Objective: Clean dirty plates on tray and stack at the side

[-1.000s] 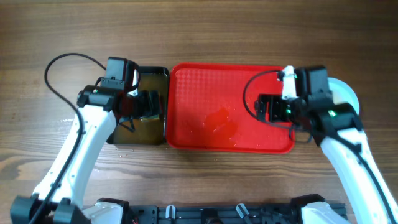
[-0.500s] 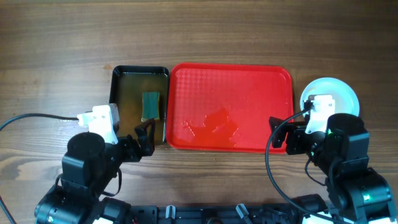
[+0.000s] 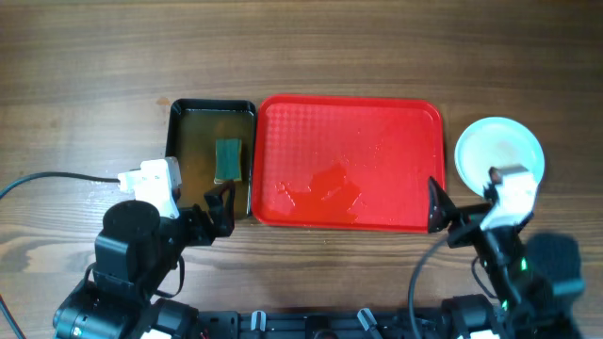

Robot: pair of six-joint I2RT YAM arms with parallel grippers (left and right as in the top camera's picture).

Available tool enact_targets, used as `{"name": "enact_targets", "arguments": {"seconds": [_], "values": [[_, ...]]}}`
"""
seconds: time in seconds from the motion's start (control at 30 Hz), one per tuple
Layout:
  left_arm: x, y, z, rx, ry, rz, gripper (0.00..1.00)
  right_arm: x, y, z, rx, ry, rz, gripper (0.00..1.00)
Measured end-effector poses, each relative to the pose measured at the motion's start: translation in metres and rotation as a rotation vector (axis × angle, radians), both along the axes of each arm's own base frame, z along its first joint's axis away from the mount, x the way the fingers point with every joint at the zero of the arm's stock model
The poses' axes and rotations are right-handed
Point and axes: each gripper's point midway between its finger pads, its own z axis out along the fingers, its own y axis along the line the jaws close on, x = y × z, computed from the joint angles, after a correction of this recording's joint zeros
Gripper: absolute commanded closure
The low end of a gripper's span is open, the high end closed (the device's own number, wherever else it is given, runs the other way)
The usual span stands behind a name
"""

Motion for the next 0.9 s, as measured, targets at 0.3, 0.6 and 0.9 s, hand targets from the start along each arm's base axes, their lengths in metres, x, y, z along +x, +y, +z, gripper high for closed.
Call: {"name": "enact_targets", "arguments": {"seconds": [0.3, 0.6, 0.9], "values": [[0.000, 0.001, -0.002, 0.003, 0.002, 0.006, 0.00, 0.022, -0.017, -0.013, 0.025, -0.484, -0.080, 0.01], [0.000, 0.001, -0.002, 0.002, 0.002, 0.007, 0.00, 0.034, -0.006, -0.094, -0.050, -0.281, -0.009, 0.01], [0.000, 0.001, -0.002, 0.002, 0.002, 0.007, 0.00, 0.034, -0.006, -0.094, -0.049, -0.281, -0.008, 0.01]]}}
